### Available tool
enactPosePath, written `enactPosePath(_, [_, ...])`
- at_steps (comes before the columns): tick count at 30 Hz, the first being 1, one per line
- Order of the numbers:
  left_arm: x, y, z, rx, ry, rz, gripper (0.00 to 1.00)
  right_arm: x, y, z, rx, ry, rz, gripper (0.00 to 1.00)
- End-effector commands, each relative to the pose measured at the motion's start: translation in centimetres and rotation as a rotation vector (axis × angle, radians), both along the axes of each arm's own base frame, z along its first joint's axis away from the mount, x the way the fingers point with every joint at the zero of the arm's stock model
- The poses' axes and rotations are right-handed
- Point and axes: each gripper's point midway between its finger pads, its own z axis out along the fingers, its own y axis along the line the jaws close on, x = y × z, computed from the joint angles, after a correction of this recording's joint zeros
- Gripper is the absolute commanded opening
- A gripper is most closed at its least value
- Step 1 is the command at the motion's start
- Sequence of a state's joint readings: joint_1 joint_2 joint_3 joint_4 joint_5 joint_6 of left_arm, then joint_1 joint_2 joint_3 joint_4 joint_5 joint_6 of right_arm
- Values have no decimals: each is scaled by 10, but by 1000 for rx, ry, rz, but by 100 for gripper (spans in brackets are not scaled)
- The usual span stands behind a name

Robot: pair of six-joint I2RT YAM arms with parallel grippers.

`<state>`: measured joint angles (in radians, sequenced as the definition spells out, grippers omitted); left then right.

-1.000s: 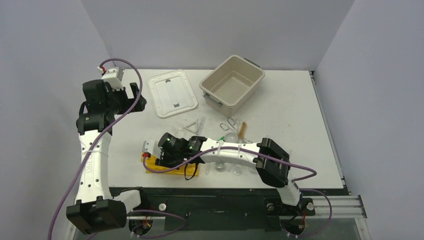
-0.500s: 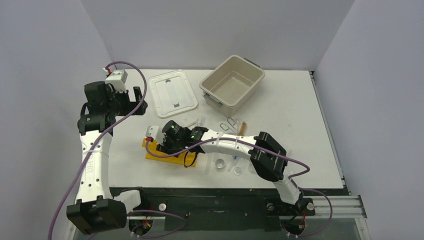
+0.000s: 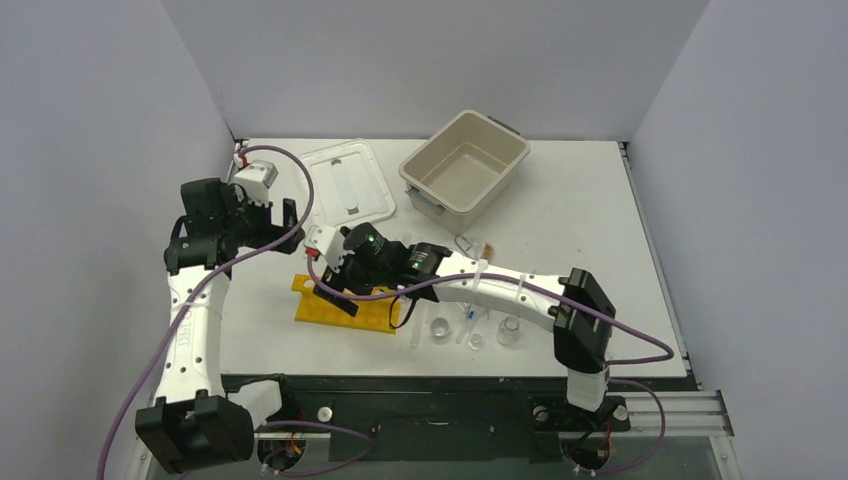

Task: Organize the chemistry lab equipment
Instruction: Place the test tube rack at the center of the board, then pick up the test tube at the center of the board.

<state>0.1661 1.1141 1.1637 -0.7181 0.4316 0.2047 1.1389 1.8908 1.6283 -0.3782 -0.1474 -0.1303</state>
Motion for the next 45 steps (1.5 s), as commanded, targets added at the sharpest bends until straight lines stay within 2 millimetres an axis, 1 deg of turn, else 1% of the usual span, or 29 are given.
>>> enactPosePath(1, [2, 1, -21, 61, -32, -54, 97, 1, -11, 49, 184, 57, -126, 85])
enactPosePath(2, [2, 1, -25, 84, -35, -63, 97, 3, -19, 55, 221, 97, -179, 85])
enactPosePath(4, [-1, -2, -41, 123, -28, -90, 97, 9, -32, 55, 274, 184, -258, 85])
enactPosePath(5, [-3, -7, -50, 135, -24, -109, 97, 5, -33, 53, 301, 260, -269, 85])
enactPosePath(6, [-4, -6, -60, 160, -17, -115, 97, 11, -39, 48, 309, 293, -288, 86])
enactPosePath(7, [-6, -13, -62, 176, -22, -139, 97, 6, -42, 42, 295, 353, -280, 86])
enactPosePath(8, [-7, -12, -71, 209, -18, -143, 97, 12, -47, 34, 279, 379, -300, 86])
enactPosePath(9, [-8, -17, -72, 224, -26, -162, 97, 13, -56, 23, 238, 401, -345, 86])
enactPosePath(10, [-9, -19, -78, 251, -26, -175, 97, 28, -67, 19, 206, 351, -437, 86])
enactPosePath(11, [-10, -21, -79, 262, -32, -184, 97, 31, -84, 9, 131, 316, -510, 86])
enactPosePath(12, [-11, -23, -80, 272, -33, -196, 97, 48, -101, 20, 107, 183, -646, 86])
enactPosePath(13, [-11, -23, -79, 275, -37, -198, 97, 49, -118, 30, 86, 129, -719, 86])
enactPosePath(14, [-12, -24, -76, 277, -37, -204, 97, 59, -135, 46, 97, 12, -838, 86])
enactPosePath(15, [-14, -26, -73, 273, -40, -214, 97, 57, -147, 62, 151, -1, -909, 92])
enactPosePath(16, [-15, -26, -69, 275, -43, -221, 97, 62, -161, 68, 185, -24, -987, 96])
enactPosePath(17, [-16, -27, -65, 273, -52, -227, 97, 59, -169, 68, 262, 39, -1054, 99])
enactPosePath(18, [-17, -27, -60, 278, -60, -233, 97, 63, -174, 60, 293, 119, -1067, 100])
enactPosePath(20, [-18, -28, -53, 273, -75, -239, 97, 66, -174, 46, 352, 242, -1020, 100])
enactPosePath(22, [-20, -30, -48, 263, -78, -239, 97, 66, -183, 39, 344, 202, -1064, 100])
enactPosePath(23, [-20, -30, -47, 257, -75, -238, 97, 58, -182, 33, 306, 187, -1066, 96])
enactPosePath(24, [-21, -30, -48, 255, -71, -237, 97, 58, -185, 31, 300, 166, -1109, 93])
enactPosePath(25, [-21, -30, -48, 253, -67, -235, 97, 52, -182, 19, 250, 166, -1113, 82])
enactPosePath(26, [-21, -30, -49, 254, -65, -234, 97, 50, -181, 14, 247, 178, -1135, 77])
enactPosePath(27, [-20, -28, -51, 260, -64, -228, 97, 45, -179, 0, 206, 184, -1138, 68])
enactPosePath(29, [-20, -26, -51, 270, -63, -221, 96, 41, -173, -20, 196, 223, -1145, 60])
enactPosePath(32, [-21, -25, -52, 279, -61, -222, 97, 35, -160, -41, 202, 296, -1131, 52])
enactPosePath(35, [-21, -23, -50, 292, -65, -217, 97, 31, -149, -60, 174, 330, -1116, 49])
enactPosePath(42, [-20, -14, -54, 339, -52, -196, 97, 28, -137, -102, 99, 374, -1104, 46])
enactPosePath(45, [-20, -13, -53, 340, -51, -191, 97, 24, -133, -116, 78, 402, -1097, 44])
